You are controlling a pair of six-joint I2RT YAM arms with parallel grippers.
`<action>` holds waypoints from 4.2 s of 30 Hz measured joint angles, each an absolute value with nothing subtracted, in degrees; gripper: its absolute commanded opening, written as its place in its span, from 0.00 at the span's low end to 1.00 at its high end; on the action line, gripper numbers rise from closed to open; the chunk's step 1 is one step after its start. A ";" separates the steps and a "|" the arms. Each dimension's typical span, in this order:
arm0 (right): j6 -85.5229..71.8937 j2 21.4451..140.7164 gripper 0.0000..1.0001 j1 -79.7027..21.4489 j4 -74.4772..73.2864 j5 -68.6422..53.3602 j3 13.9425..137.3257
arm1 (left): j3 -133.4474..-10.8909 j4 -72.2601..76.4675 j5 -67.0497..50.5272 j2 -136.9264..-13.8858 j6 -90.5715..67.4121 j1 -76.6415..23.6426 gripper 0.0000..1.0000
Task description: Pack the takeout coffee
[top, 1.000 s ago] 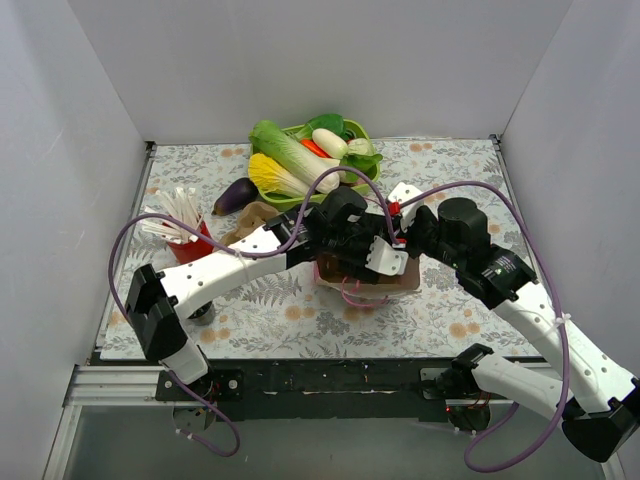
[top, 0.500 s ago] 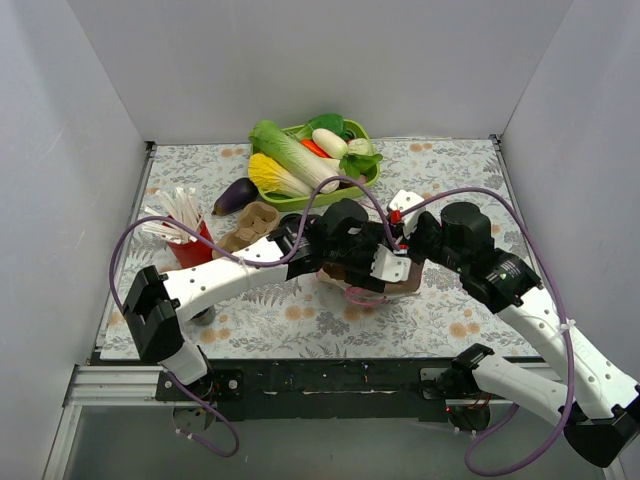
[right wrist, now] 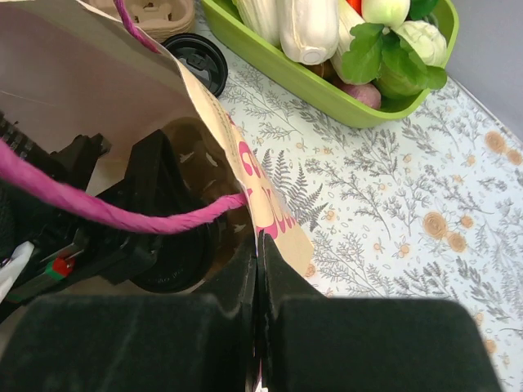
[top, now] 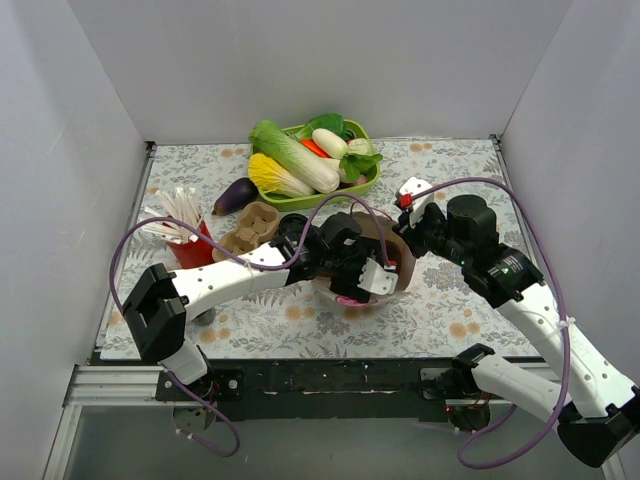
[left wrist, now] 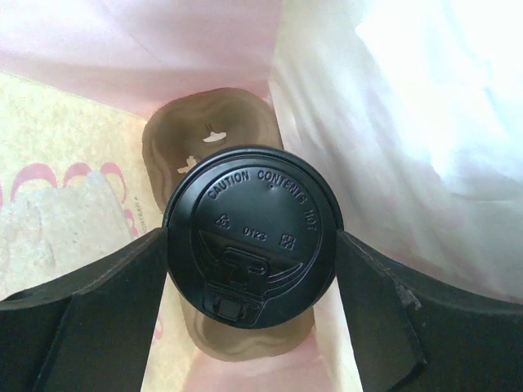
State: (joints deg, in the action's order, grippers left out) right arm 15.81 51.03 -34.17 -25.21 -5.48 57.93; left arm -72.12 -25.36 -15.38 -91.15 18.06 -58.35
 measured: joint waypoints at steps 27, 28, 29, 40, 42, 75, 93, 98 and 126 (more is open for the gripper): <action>9.98 54.48 0.01 -30.59 -26.57 -14.70 60.49 | -71.07 -13.34 -12.53 -95.55 18.02 -58.50 0.00; 9.58 54.59 0.01 -30.35 -26.79 -14.72 60.64 | -71.07 -12.88 -12.19 -95.72 18.24 -58.50 0.00; 9.08 54.63 0.01 -30.09 -26.87 -14.70 60.66 | -71.07 -12.43 -11.92 -95.94 18.35 -58.52 0.00; 3.55 58.08 0.01 -28.62 -27.35 -20.97 63.55 | -71.02 -8.54 -8.73 -98.94 21.26 -58.63 0.00; 2.92 58.48 0.01 -28.51 -27.33 -21.63 63.55 | -71.02 -8.51 -8.45 -99.13 21.56 -58.63 0.00; -0.89 60.25 0.01 -24.32 -27.27 -23.86 64.38 | -76.05 -13.08 -5.34 -102.91 18.63 -59.05 0.98; -1.28 60.84 0.07 -22.09 -26.00 -25.26 66.17 | -82.15 -19.92 -8.43 -102.91 7.99 -59.00 0.98; 0.12 61.41 0.10 -22.06 -25.87 -25.26 66.81 | -82.24 -20.16 -9.28 -103.04 4.64 -59.00 0.98; 7.35 68.71 0.63 -19.33 -30.46 -28.71 74.98 | -83.99 -21.02 -9.41 -105.45 -9.47 -57.19 0.98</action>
State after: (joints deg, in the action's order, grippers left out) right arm 7.35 68.71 -19.33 -30.46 -28.71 74.98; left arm -83.99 -21.02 -9.41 -105.45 -9.47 -57.19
